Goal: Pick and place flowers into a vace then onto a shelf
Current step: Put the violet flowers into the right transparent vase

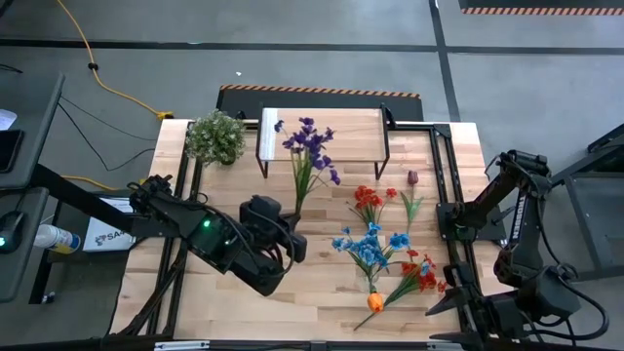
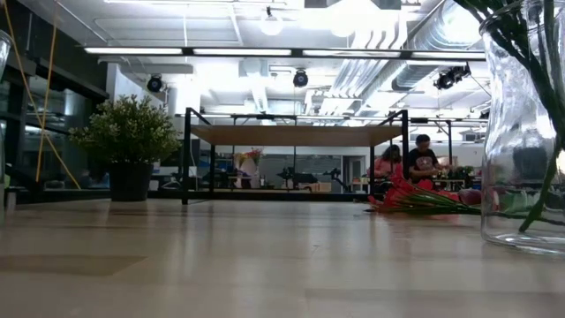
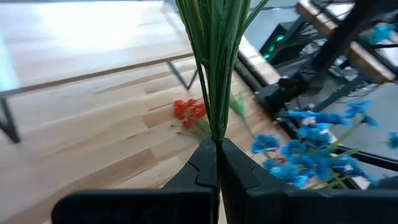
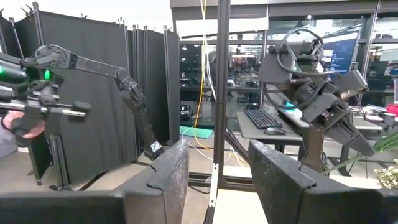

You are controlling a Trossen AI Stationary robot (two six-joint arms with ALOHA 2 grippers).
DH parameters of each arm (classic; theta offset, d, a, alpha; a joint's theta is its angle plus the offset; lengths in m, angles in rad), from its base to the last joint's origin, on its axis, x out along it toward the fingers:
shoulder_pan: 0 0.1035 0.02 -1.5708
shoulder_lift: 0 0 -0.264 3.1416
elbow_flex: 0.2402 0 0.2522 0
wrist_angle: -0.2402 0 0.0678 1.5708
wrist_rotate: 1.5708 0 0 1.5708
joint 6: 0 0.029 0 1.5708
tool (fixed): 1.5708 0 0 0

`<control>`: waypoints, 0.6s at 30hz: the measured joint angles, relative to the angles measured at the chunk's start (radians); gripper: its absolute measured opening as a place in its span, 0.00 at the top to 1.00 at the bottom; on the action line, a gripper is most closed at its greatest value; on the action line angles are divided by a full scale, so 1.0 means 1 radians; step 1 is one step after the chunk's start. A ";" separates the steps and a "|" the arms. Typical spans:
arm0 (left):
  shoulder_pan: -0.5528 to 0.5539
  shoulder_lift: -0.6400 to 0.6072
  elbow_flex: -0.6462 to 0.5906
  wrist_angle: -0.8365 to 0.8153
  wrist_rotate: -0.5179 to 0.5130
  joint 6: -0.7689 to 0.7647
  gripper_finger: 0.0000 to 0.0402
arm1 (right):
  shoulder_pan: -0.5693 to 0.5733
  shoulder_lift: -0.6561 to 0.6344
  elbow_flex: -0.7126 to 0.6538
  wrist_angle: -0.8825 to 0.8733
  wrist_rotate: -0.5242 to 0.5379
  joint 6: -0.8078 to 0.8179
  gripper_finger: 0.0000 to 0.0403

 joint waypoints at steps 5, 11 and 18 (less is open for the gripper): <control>0.000 0.000 0.000 0.160 -0.008 0.179 0.92 | 0.000 0.000 0.000 0.000 0.000 0.001 0.63; 0.000 0.000 0.000 0.354 0.011 0.394 0.92 | 0.000 0.000 0.000 0.000 0.000 -0.001 0.62; -0.035 0.000 0.000 0.535 0.038 0.584 0.92 | 0.000 0.000 0.000 -0.001 0.000 -0.002 0.61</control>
